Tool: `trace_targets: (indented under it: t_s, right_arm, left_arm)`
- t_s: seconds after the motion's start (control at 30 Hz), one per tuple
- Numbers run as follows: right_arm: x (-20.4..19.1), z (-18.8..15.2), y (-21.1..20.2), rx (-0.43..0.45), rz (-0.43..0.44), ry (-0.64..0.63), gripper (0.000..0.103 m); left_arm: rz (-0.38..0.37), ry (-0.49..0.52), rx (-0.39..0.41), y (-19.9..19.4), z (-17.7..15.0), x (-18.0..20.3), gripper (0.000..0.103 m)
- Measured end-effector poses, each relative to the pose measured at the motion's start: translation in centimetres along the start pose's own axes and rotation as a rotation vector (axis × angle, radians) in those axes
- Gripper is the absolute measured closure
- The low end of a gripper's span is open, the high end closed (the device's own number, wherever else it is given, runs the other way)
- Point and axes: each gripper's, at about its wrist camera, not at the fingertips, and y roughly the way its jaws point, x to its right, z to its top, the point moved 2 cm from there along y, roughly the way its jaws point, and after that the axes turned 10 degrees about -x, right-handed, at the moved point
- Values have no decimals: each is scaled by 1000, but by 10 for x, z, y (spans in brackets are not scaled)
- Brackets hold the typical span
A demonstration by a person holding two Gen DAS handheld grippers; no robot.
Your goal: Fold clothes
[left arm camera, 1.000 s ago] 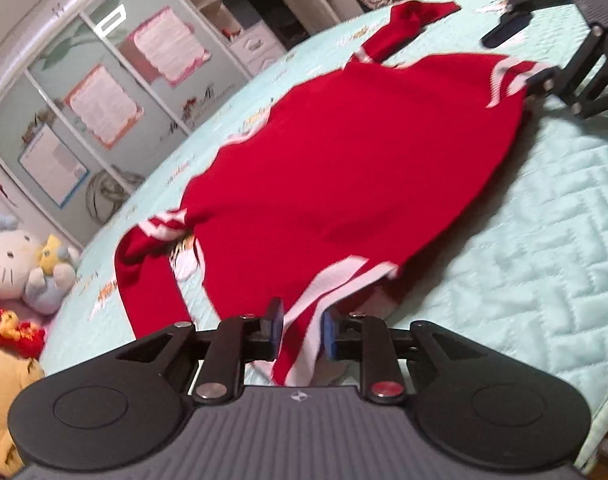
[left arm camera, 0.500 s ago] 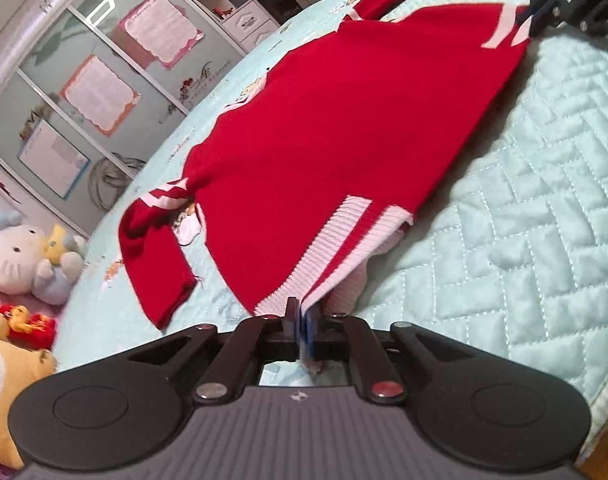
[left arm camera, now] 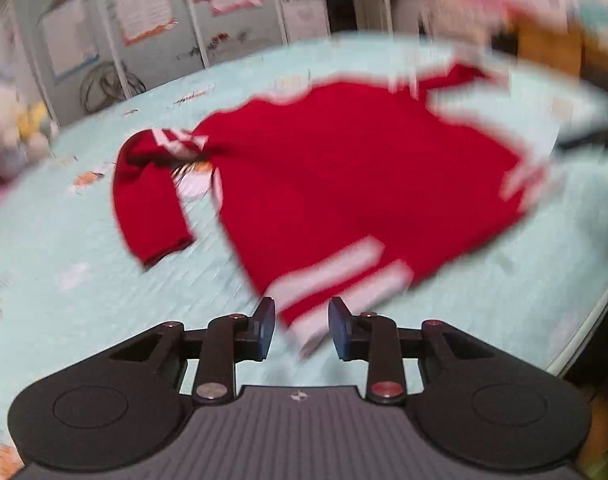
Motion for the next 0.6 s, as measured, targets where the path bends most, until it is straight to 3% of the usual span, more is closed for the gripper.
trace_targets:
  t_s: [0.13, 0.2, 0.27, 0.3, 0.33, 0.37, 0.4, 0.53, 0.6]
  right_arm:
    - [28, 15, 11, 54, 207, 301, 55]
    - [42, 23, 16, 81, 310, 451, 55]
    - [49, 20, 37, 47, 301, 463, 55]
    - [57, 14, 46, 30, 281, 481, 59]
    - [65, 8, 54, 14, 260, 498, 73]
    - [74, 2, 54, 26, 260, 537, 95]
    - [80, 0, 52, 22, 261, 563, 103]
    - [89, 3, 42, 19, 277, 594, 97]
    - [83, 21, 50, 12, 306, 552, 74]
  left_arm:
    - [-174, -128, 89, 6, 39, -2, 70]
    - [-174, -162, 54, 34, 48, -5, 67]
    - [-156, -191, 4, 67, 55, -9, 63]
    - [-146, -206, -22, 83, 58, -12, 63]
    - [-137, -221, -47, 100, 61, -14, 64]
    - [-99, -252, -104, 117, 59, -20, 68]
    - [-96, -300, -123, 123, 55, -29, 71]
    - [-187, -405, -87, 108, 56, -45, 82]
    - [-250, -393, -46, 102, 70, -41, 82]
